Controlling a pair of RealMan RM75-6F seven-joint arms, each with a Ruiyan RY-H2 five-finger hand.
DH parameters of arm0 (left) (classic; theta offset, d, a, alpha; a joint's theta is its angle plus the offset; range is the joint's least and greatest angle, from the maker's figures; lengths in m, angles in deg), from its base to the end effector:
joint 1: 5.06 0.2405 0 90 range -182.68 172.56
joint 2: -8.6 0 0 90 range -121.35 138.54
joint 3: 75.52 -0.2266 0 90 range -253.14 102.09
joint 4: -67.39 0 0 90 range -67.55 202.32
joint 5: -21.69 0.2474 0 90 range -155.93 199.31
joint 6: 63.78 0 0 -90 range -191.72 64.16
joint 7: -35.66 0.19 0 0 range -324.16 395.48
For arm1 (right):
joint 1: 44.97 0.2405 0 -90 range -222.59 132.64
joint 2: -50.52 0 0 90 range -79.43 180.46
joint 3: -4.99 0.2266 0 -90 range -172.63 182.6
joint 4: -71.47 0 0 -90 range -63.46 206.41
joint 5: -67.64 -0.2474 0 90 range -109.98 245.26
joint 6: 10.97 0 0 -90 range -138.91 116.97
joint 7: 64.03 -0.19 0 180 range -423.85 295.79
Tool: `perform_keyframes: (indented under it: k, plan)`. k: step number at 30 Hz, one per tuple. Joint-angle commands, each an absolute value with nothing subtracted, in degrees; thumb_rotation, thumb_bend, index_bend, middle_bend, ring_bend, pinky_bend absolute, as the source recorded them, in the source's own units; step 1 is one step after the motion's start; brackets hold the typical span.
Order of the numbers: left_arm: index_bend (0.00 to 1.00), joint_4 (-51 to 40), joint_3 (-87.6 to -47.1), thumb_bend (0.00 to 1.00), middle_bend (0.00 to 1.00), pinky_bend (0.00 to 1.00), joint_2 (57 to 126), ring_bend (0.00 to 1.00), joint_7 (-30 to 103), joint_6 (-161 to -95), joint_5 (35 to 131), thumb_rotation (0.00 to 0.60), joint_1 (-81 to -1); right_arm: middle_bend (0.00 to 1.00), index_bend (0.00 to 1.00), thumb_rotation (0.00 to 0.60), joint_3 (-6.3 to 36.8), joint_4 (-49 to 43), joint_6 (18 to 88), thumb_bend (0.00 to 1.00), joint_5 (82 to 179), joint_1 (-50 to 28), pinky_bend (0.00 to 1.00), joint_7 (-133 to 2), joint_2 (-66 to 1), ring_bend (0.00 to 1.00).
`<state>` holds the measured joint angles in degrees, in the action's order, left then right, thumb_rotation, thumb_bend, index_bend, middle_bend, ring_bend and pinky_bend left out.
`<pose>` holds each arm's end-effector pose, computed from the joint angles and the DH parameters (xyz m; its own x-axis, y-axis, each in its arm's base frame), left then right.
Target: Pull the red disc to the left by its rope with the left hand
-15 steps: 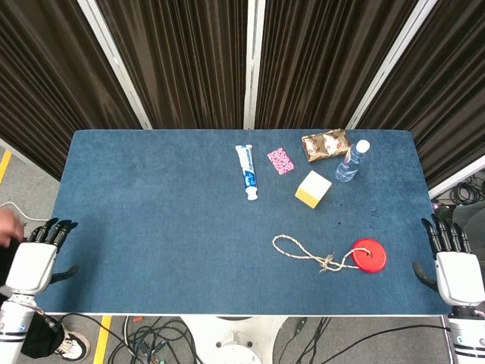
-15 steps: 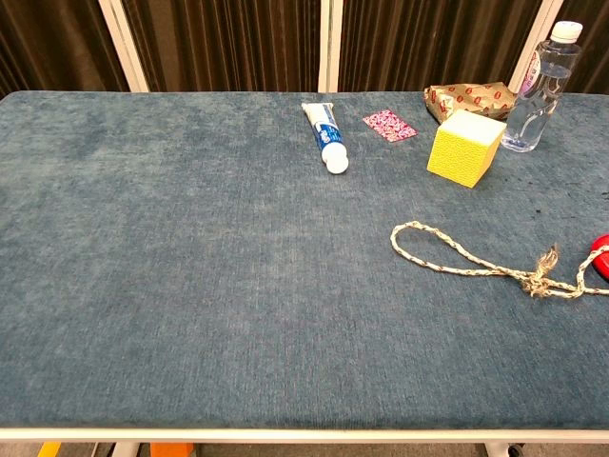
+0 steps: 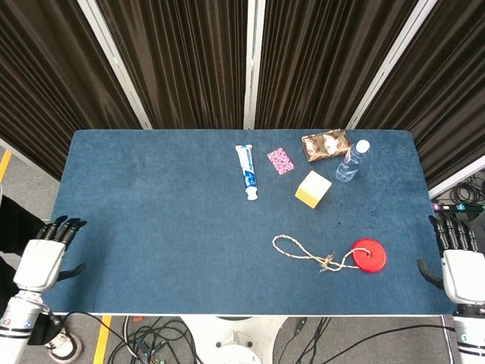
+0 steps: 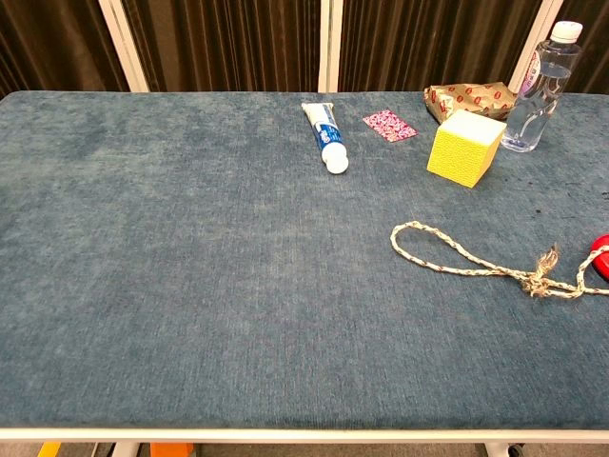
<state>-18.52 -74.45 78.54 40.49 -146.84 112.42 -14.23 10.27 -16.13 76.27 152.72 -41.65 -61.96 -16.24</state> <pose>-0.2851 0.2421 0.0739 0.4935 0.0226 0.8694 0.8603 -0.1591 -0.4842 -0.3138 -0.2304 0.1227 0.4577 0.0674 0.8865 -0.8891 0.0394 0.4560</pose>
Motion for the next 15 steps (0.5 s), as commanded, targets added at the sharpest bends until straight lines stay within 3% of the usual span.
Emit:
perform_keyframes:
  k: [1,15]
  plan:
    - [0.17,-19.4,-74.8,0.04,0.17,0.24,79.1,0.11,40.1,-144.5,114.9,0.600,-16.7,0.00,0.00,0.600,10.1,-15.6,76.2,0.18,152.7,-41.7,0.00,-62.5,-16.1,0.00]
    - [0.17,-16.8,-69.3,0.06,0.17,0.24,89.9,0.11,34.6,-124.7,121.0,0.600,-38.9,0.00,0.00,0.600,11.1,-14.0,77.2,0.18,150.8,-43.1,0.00,-67.6,-14.5,0.00]
